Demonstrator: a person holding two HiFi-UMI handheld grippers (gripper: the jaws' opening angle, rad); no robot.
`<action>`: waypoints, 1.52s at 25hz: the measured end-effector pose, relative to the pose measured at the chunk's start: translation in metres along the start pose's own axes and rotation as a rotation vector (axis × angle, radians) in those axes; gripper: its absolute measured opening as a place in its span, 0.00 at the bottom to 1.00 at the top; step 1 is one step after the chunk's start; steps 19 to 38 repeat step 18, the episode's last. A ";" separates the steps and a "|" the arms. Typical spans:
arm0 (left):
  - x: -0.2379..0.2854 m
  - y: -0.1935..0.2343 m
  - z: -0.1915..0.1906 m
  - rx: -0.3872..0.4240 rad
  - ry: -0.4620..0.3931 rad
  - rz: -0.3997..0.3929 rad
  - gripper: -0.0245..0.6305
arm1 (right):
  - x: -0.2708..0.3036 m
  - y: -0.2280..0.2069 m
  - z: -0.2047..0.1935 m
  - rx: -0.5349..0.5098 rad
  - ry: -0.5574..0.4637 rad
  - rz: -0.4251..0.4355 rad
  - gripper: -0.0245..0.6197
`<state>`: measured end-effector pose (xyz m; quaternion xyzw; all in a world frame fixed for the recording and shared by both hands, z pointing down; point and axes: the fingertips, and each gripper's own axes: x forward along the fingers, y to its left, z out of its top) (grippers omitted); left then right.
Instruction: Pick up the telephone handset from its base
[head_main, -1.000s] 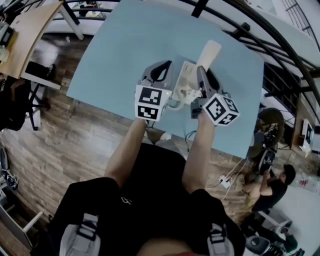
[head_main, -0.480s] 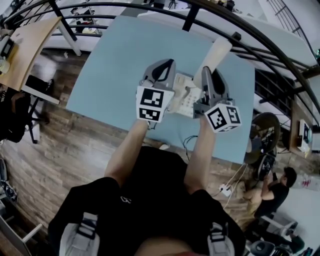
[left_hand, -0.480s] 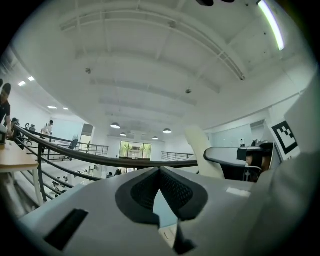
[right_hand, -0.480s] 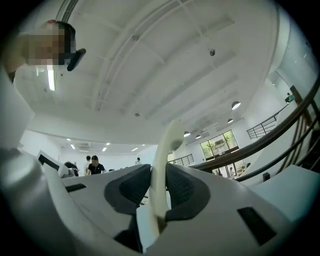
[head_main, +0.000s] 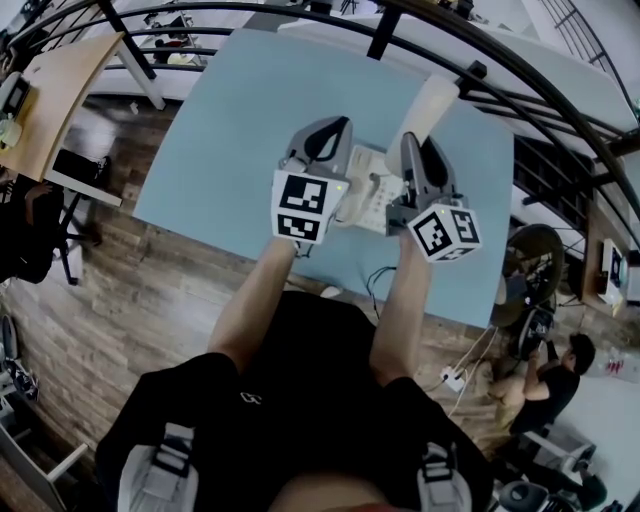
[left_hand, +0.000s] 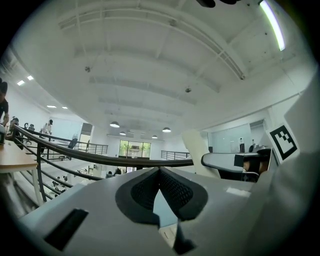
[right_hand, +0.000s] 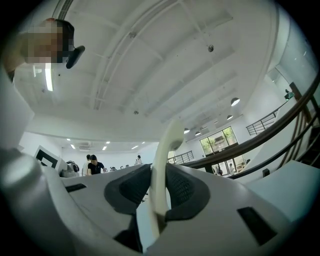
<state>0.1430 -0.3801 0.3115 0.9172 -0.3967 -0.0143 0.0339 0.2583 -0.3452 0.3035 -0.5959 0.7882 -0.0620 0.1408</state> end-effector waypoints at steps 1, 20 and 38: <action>0.001 0.000 0.000 0.001 0.002 -0.001 0.04 | 0.001 -0.001 -0.001 0.000 0.002 -0.002 0.17; 0.009 -0.005 0.001 -0.007 -0.007 -0.014 0.04 | -0.006 -0.016 0.002 -0.028 0.006 -0.031 0.17; 0.009 -0.005 0.001 -0.007 -0.007 -0.014 0.04 | -0.006 -0.016 0.002 -0.028 0.006 -0.031 0.17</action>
